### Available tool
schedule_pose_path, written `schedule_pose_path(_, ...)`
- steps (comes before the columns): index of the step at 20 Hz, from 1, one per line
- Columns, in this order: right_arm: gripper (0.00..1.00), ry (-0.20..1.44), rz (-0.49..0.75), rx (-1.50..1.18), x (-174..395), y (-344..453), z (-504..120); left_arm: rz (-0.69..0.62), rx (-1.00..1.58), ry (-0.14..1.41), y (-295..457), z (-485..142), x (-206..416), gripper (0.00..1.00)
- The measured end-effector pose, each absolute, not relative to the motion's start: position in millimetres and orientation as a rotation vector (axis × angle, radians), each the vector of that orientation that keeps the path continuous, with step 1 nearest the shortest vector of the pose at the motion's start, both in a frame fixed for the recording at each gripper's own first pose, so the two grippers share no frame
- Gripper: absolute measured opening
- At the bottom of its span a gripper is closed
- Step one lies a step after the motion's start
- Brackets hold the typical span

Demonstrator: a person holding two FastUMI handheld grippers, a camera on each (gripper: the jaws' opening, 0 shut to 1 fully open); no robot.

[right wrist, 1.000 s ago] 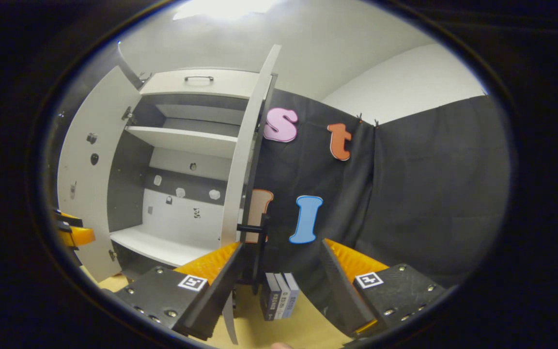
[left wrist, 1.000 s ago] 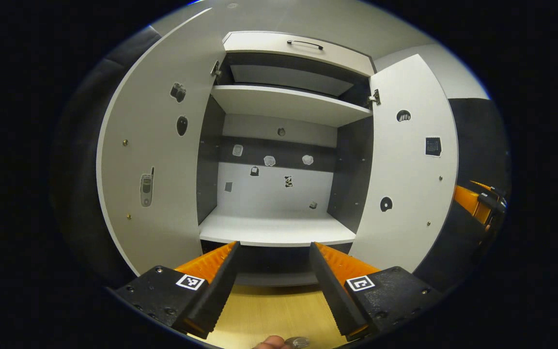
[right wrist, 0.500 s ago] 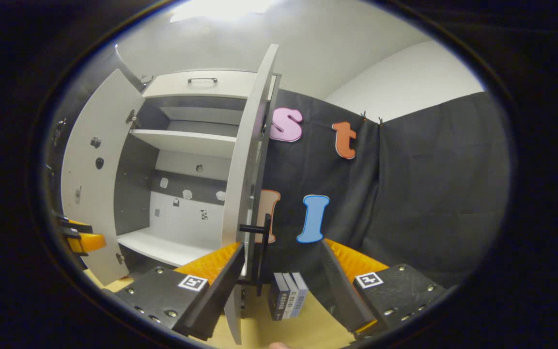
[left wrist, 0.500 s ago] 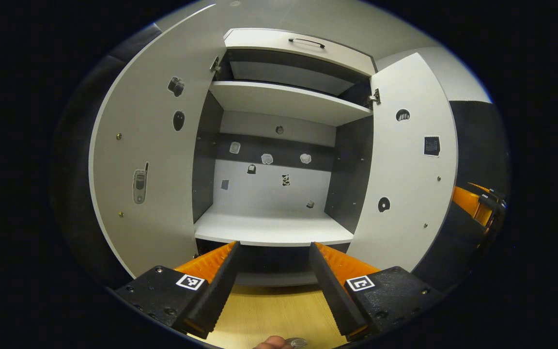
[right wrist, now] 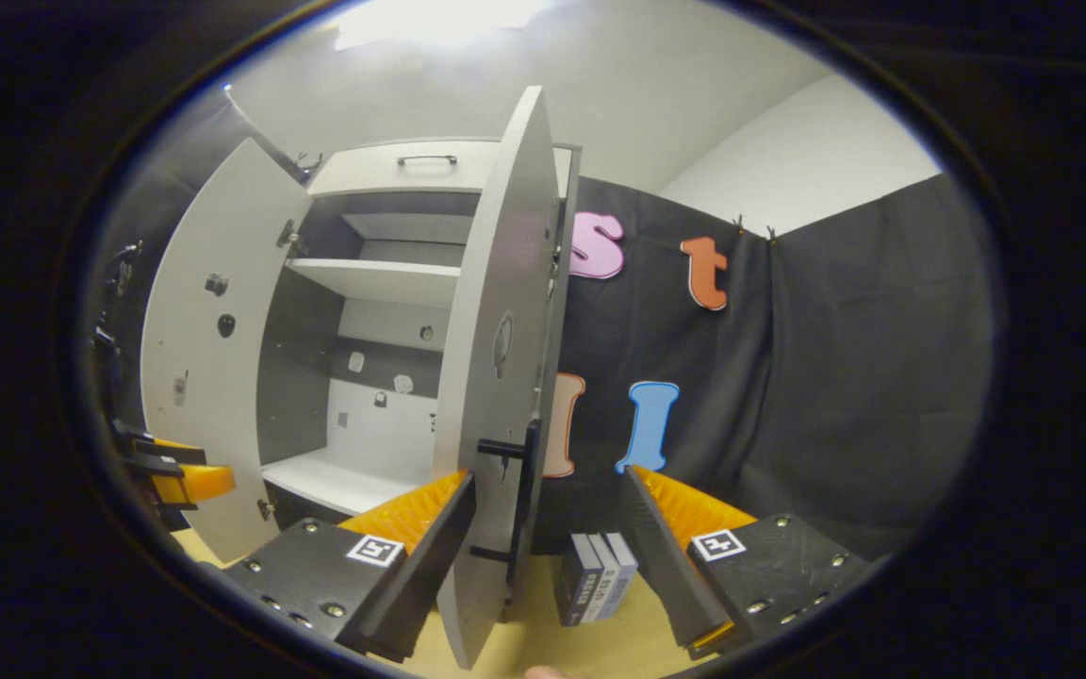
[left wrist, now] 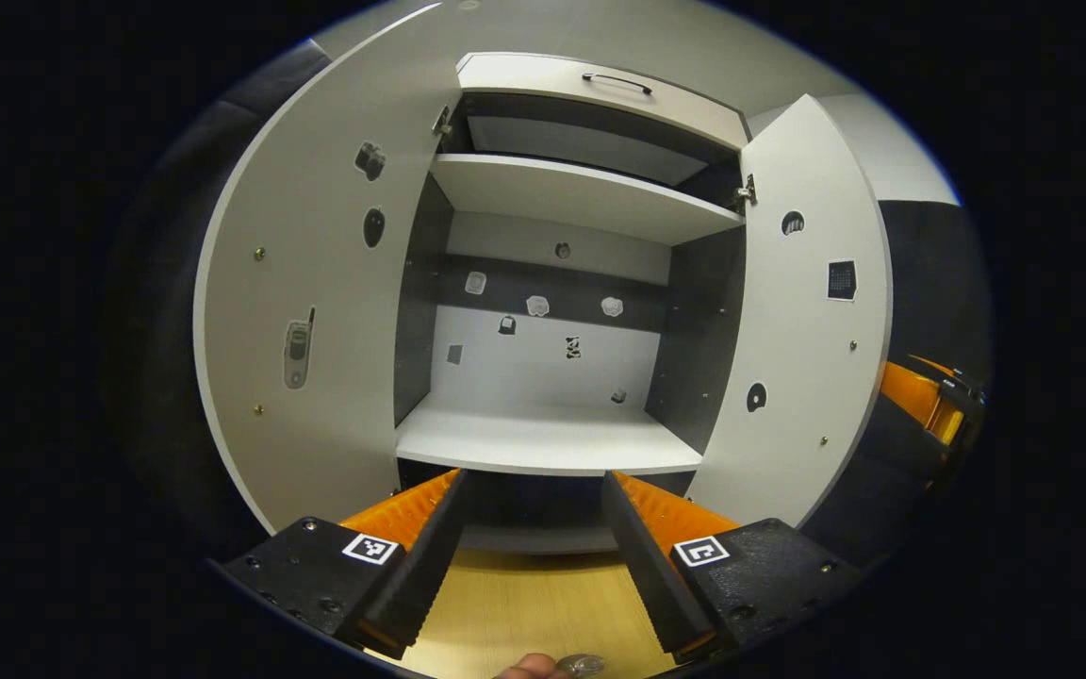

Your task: Grasp the bottle in the cabinet with the left hand and place it on the coaster, then close the right door with the right hand and the left door with the left hand.

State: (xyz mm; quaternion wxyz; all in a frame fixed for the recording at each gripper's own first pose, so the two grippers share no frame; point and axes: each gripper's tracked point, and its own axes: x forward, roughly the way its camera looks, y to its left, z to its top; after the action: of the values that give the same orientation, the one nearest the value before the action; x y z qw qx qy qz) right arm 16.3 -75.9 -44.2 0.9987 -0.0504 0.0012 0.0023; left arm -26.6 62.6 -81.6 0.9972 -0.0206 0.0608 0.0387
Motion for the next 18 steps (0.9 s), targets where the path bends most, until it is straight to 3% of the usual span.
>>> schedule_pose_path(18,0.93,-0.032,0.179,-0.135,45,4,-45,0.211,-0.078,0.105,111,-76,-55,0.91)
